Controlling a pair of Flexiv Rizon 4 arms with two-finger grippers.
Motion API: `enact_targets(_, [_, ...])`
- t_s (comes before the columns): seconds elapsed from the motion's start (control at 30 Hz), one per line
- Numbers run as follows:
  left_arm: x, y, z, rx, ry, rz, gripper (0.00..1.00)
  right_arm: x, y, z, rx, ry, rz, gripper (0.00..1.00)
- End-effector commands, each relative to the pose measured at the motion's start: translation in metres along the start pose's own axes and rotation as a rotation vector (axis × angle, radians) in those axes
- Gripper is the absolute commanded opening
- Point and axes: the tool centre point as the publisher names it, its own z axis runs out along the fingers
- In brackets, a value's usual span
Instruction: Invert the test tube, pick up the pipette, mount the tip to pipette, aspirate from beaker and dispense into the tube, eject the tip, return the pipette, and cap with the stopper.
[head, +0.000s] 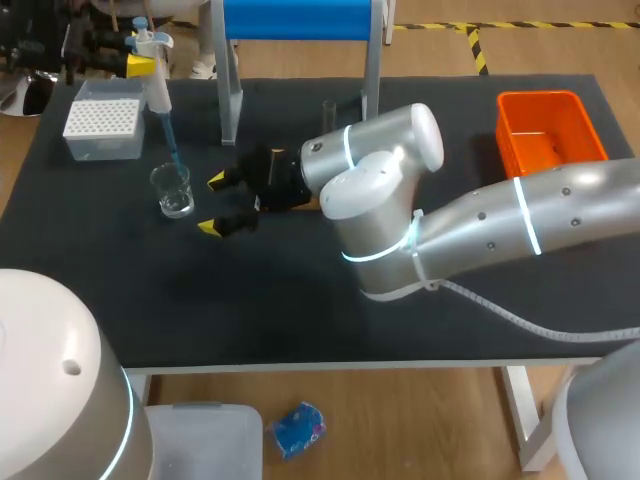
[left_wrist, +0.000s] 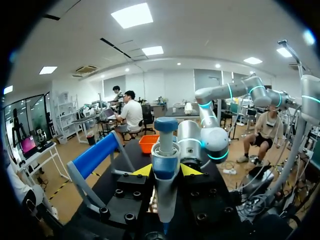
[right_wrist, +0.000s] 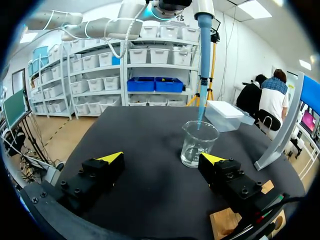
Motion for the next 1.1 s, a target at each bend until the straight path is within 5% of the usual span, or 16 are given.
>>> enact_targets(0.03, [-0.007, 0.007, -0.003, 0.010, 0.019, -0.015, 0.00, 0.000, 0.000, 0.000, 0.001, -0.001, 0.000, 1.00])
enact_targets(1.1, [-0.030, 0.046, -0.004, 0.021, -0.002, -0.075, 0.00, 0.000, 0.000, 0.000, 0.001, -0.001, 0.000, 1.00])
